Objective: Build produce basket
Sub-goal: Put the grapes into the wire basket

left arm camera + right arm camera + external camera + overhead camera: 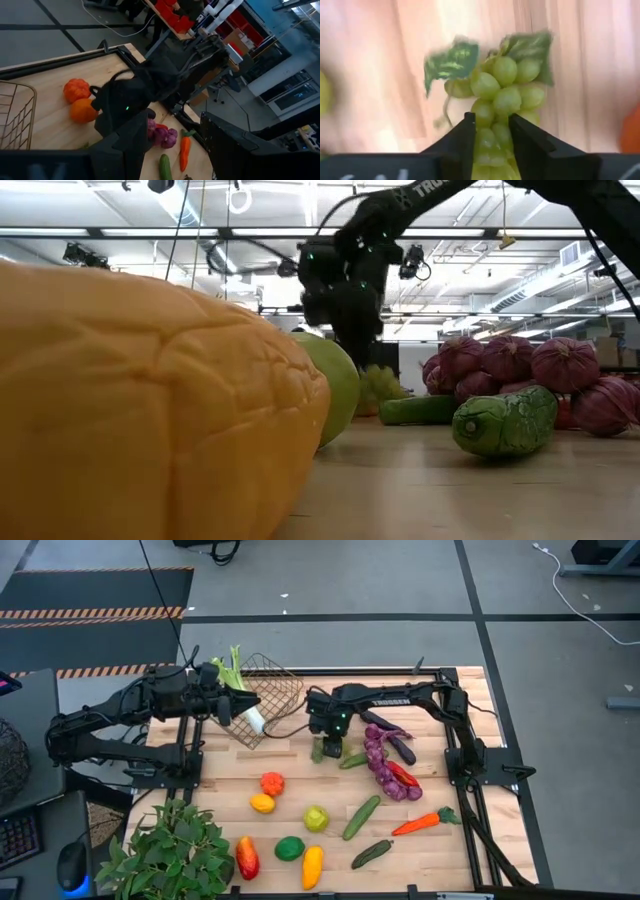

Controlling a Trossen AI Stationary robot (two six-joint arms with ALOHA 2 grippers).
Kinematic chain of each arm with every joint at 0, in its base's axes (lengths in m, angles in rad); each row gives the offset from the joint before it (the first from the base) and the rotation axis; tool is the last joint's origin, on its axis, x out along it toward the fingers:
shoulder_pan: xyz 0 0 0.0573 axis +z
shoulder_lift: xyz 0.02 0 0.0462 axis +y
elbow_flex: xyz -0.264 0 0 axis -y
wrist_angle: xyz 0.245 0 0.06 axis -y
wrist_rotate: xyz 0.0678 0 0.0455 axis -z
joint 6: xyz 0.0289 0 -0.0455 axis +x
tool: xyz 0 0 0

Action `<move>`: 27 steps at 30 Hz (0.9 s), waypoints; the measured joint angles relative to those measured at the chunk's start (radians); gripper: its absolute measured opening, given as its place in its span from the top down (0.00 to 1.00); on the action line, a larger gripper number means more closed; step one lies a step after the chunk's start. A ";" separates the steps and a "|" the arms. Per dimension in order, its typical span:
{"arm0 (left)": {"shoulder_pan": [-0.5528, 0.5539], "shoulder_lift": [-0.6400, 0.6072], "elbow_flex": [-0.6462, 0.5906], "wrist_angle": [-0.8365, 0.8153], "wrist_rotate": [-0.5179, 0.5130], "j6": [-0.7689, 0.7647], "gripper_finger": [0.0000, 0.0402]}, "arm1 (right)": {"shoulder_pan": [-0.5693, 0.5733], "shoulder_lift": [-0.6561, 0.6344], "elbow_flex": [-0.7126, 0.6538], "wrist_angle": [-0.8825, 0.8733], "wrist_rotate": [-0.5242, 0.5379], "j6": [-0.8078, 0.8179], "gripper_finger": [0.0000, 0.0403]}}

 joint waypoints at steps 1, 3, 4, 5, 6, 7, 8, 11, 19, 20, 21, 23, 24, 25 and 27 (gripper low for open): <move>-0.002 0.000 0.000 0.000 0.000 -0.001 0.53 | -0.002 0.000 0.031 -0.001 -0.007 0.000 0.75; -0.007 0.000 0.000 0.003 0.000 -0.001 0.53 | -0.009 0.000 0.097 0.001 -0.009 0.000 0.78; -0.009 0.000 0.000 0.002 0.000 -0.001 0.53 | -0.013 0.000 0.133 0.000 -0.006 -0.001 0.79; -0.009 0.000 0.000 0.002 0.001 -0.001 0.53 | -0.017 0.000 0.167 0.002 0.000 -0.005 0.80; -0.011 0.000 0.000 0.002 0.000 -0.001 0.53 | -0.021 0.000 0.198 0.005 0.006 -0.011 0.81; -0.013 0.000 0.000 0.002 0.000 -0.002 0.53 | -0.026 0.000 0.226 0.008 0.017 -0.015 0.82; -0.013 0.000 0.000 0.003 0.000 -0.002 0.53 | -0.031 0.000 0.252 0.008 0.031 -0.017 0.83; -0.013 0.000 0.000 0.003 0.000 -0.002 0.53 | -0.050 0.000 0.323 0.001 0.040 -0.024 0.87; -0.013 0.000 0.000 0.043 0.000 0.003 0.53 | -0.111 0.000 0.428 0.179 0.039 0.040 0.90; -0.013 0.000 0.000 0.049 0.000 0.003 0.53 | -0.119 0.000 0.427 0.224 0.027 0.061 0.90; -0.012 0.000 0.000 0.056 0.000 0.005 0.53 | -0.126 0.000 0.423 0.275 0.016 0.080 0.91; -0.012 0.000 0.000 0.059 -0.003 0.005 0.53 | -0.135 0.010 0.421 0.386 0.008 0.122 0.91; -0.012 0.000 0.000 0.059 -0.005 0.005 0.53 | -0.138 0.013 0.420 0.414 0.009 0.147 0.91; -0.012 0.000 0.000 0.058 -0.006 0.005 0.53 | -0.141 0.019 0.418 0.431 0.016 0.168 0.91; -0.012 0.000 0.000 0.059 -0.007 0.005 0.53 | -0.141 0.041 0.420 0.510 0.039 0.194 0.90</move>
